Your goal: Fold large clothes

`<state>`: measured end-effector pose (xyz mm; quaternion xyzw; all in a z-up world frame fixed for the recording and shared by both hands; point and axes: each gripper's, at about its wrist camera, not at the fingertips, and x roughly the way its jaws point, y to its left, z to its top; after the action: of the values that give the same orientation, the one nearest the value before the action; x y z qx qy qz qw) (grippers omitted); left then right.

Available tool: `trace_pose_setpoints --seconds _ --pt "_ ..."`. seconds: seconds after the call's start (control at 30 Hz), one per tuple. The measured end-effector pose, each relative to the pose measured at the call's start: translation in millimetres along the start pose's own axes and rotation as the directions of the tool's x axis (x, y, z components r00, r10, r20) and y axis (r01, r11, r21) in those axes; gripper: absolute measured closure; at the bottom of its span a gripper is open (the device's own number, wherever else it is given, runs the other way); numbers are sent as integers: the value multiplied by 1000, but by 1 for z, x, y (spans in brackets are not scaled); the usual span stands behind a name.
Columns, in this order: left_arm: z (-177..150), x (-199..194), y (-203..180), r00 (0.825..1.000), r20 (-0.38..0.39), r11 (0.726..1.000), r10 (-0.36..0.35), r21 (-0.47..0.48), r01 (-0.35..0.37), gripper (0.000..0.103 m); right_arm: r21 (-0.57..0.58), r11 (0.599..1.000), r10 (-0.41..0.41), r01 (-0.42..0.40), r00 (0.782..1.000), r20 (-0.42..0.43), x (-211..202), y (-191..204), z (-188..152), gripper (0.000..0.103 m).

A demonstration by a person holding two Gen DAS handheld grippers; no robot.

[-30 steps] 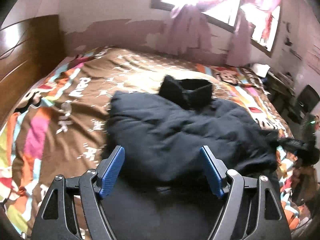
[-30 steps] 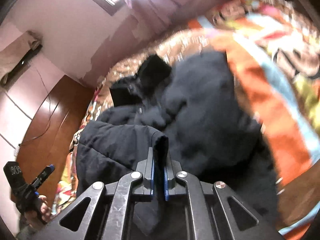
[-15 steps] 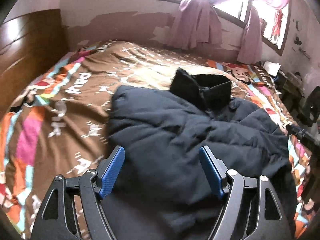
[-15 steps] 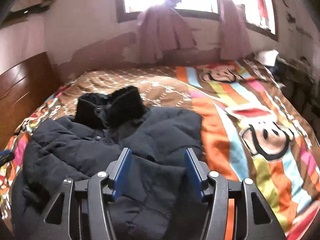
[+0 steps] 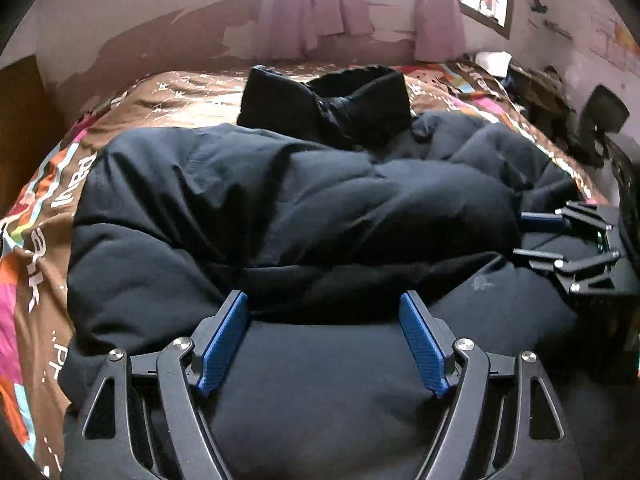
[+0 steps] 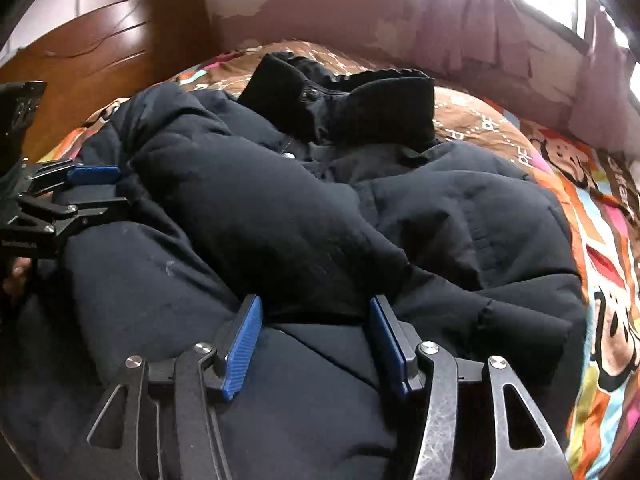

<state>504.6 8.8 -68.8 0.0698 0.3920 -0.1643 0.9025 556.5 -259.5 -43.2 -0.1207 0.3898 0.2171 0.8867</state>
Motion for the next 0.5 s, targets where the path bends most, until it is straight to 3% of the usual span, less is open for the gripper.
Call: trace_pose_setpoints --seconds 0.27,0.5 --pt "-6 17 1 999 -33 1000 9 25 -8 31 12 1000 4 -4 999 50 5 0 -19 50" --pt "-12 20 -1 1000 -5 999 30 43 -30 31 -2 999 -40 41 996 79 8 4 -22 51"
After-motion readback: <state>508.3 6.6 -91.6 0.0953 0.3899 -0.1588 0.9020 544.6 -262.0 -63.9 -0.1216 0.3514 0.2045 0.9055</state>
